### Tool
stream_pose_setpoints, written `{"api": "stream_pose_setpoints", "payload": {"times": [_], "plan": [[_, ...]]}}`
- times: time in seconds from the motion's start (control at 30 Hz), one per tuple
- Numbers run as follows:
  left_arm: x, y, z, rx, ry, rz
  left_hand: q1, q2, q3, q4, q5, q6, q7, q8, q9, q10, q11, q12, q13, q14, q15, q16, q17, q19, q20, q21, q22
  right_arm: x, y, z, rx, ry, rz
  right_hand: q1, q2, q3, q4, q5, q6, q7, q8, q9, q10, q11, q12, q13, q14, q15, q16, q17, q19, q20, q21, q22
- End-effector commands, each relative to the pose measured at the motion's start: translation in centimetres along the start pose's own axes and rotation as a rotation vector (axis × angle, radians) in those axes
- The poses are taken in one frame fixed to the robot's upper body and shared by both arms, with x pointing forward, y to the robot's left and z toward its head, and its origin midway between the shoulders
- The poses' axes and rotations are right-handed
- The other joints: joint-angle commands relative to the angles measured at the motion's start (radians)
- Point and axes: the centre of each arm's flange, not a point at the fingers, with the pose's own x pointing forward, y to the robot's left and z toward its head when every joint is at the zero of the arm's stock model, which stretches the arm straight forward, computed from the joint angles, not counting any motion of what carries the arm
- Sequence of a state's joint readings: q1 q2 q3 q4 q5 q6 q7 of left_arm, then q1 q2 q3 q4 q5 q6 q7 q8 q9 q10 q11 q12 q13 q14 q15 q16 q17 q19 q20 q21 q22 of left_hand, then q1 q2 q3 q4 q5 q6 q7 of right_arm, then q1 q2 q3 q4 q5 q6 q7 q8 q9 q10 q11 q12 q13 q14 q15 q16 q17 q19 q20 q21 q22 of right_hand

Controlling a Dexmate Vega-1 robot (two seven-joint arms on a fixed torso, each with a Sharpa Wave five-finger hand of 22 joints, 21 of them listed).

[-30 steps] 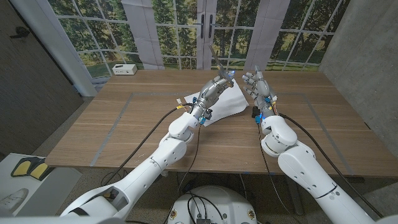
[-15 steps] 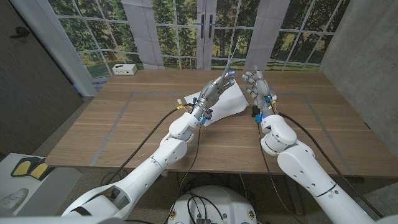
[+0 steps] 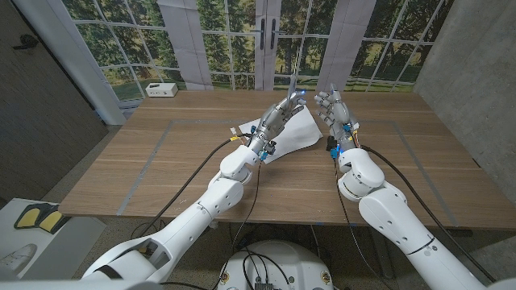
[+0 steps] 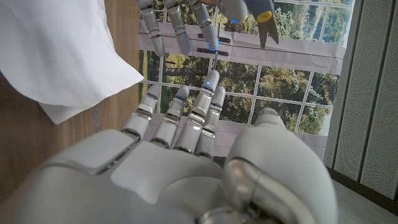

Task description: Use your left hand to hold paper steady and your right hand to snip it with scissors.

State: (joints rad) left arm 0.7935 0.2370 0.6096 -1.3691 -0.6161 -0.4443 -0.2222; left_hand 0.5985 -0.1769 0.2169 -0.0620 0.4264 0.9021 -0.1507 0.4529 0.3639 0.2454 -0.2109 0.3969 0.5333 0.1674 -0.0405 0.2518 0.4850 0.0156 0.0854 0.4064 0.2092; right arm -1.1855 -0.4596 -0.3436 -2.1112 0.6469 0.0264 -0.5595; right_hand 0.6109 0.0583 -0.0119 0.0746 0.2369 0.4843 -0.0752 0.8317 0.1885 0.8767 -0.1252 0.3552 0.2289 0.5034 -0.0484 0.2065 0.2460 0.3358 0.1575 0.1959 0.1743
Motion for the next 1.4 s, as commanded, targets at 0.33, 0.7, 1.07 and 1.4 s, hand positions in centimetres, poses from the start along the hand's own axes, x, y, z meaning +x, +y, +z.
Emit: {"api": "stream_pose_setpoints", "payload": {"times": [0.33, 0.7, 1.07, 1.4], "plan": [[-0.03, 0.08, 0.09, 0.028, -0.014, 0.002, -0.015, 0.008, -0.054, -0.002, 0.035, -0.075, 0.012, -0.06, -0.04, -0.032, 0.0, -0.033, -0.005, -0.017, -0.136, -0.004, -0.011, -0.013, 0.008, -0.009, -0.001, -0.64, 0.19, 0.13, 0.003, -0.042, 0.007, -0.004, 0.008, -0.003, 0.001, 0.006, 0.018, -0.011, -0.01, 0.003, 0.005, -0.003, 0.006, 0.001, -0.009, -0.07, 0.002, 0.0, 0.002, -0.006, -0.001, 0.002], [-0.2, 0.1, 0.12, 0.033, -0.024, -0.002, 0.002, 0.035, -0.064, -0.004, 0.042, -0.119, 0.007, -0.1, -0.063, -0.046, 0.002, -0.051, -0.013, -0.036, -0.116, -0.012, -0.02, -0.022, 0.022, -0.015, -0.001, -0.88, 0.41, 0.33, 0.0, -0.046, 0.011, -0.003, 0.01, -0.003, -0.001, 0.006, 0.026, -0.012, -0.017, 0.003, 0.005, -0.006, 0.008, 0.0, -0.009, -0.075, 0.003, -0.001, 0.001, -0.006, -0.001, 0.002], [-0.51, -0.03, 0.32, 0.037, -0.043, 0.015, 0.104, 0.152, -0.032, -0.015, 0.035, -0.159, -0.018, -0.17, -0.116, 0.105, -0.004, -0.017, -0.016, 0.032, -0.138, 0.014, -0.046, -0.009, 0.034, -0.017, -0.001, -1.01, 0.58, 0.21, 0.004, -0.041, 0.016, 0.004, 0.015, -0.001, -0.006, 0.007, 0.028, -0.014, -0.027, 0.004, 0.005, -0.009, 0.009, -0.001, -0.011, -0.078, 0.005, -0.002, -0.002, -0.008, -0.002, 0.002], [-0.68, -0.07, 0.1, 0.033, -0.047, 0.04, 0.19, 0.258, -0.04, -0.028, -0.023, -0.094, -0.016, -0.196, -0.15, 0.249, -0.002, 0.195, 0.184, 0.128, -0.161, 0.112, 0.088, 0.011, 0.027, -0.022, -0.004, -1.24, 0.7, 0.27, 0.006, -0.048, 0.01, 0.004, 0.016, -0.002, -0.008, 0.007, 0.033, -0.015, -0.034, 0.004, 0.005, -0.012, 0.01, -0.002, -0.013, -0.078, 0.006, -0.002, -0.003, -0.008, -0.002, 0.002]]}}
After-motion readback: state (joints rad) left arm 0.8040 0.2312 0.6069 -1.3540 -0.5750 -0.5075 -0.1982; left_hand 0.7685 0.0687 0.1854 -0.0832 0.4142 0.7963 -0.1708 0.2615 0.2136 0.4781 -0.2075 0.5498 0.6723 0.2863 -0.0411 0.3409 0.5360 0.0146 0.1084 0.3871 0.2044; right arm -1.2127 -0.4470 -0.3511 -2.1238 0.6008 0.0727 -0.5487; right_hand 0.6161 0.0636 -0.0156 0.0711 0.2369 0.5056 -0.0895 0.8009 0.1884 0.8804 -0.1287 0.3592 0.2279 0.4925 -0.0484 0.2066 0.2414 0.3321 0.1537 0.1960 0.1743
